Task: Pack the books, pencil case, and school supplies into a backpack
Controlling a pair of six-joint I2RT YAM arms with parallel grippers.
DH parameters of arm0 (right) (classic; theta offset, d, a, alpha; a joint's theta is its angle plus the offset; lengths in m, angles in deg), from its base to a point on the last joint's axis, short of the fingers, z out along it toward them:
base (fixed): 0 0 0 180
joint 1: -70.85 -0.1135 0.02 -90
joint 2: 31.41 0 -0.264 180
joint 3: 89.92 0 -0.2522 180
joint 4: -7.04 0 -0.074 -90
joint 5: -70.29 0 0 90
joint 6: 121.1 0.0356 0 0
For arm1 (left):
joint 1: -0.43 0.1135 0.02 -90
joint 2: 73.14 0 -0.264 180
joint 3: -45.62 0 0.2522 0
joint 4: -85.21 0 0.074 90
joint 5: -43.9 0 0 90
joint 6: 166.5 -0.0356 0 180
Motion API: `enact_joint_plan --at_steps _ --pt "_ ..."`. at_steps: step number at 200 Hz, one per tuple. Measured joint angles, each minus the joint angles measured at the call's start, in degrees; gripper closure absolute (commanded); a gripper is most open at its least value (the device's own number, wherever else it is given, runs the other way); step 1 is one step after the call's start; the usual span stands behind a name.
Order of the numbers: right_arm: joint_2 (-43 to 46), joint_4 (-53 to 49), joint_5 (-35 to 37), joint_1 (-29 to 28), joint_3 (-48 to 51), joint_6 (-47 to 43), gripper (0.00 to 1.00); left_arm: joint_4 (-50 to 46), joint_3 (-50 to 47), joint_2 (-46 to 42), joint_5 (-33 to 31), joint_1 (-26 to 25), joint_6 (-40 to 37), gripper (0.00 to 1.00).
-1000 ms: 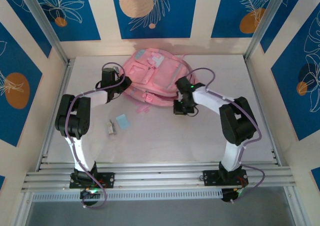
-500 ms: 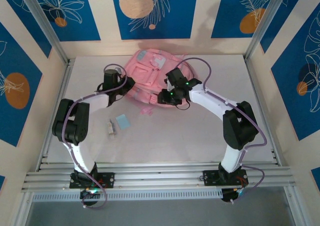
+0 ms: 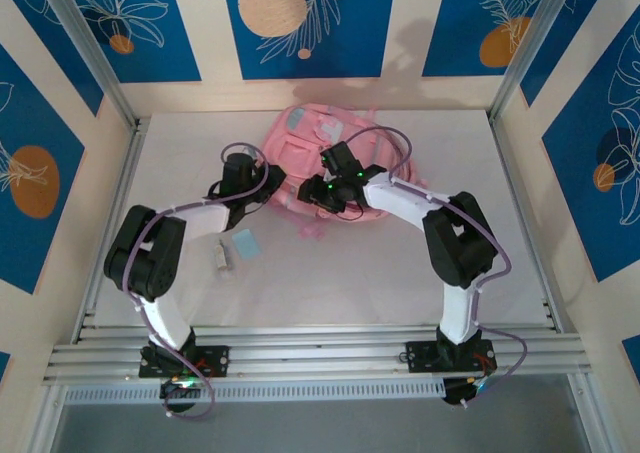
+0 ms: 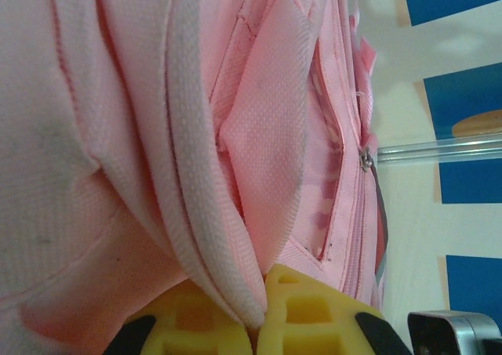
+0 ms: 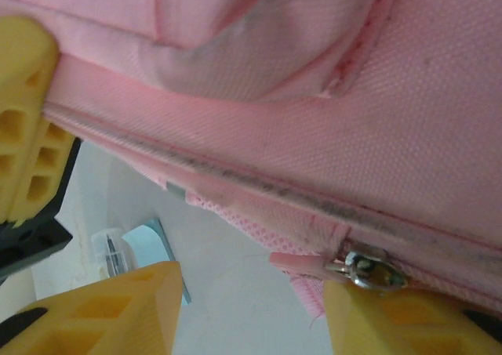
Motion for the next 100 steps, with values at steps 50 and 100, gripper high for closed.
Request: enact_joint_plan --at_steps 50,100 --pt "-0.5 0.7 4.0 -0.6 1.0 3.1 0.70 1.1 -1.9 -1.1 -0.6 -0.5 1.3 1.00" --pt "-1.4 0.4 8.3 -0.9 2.0 3.7 1.00 1.3 -2.8 -1.8 -1.0 -0.6 1.5 1.00"
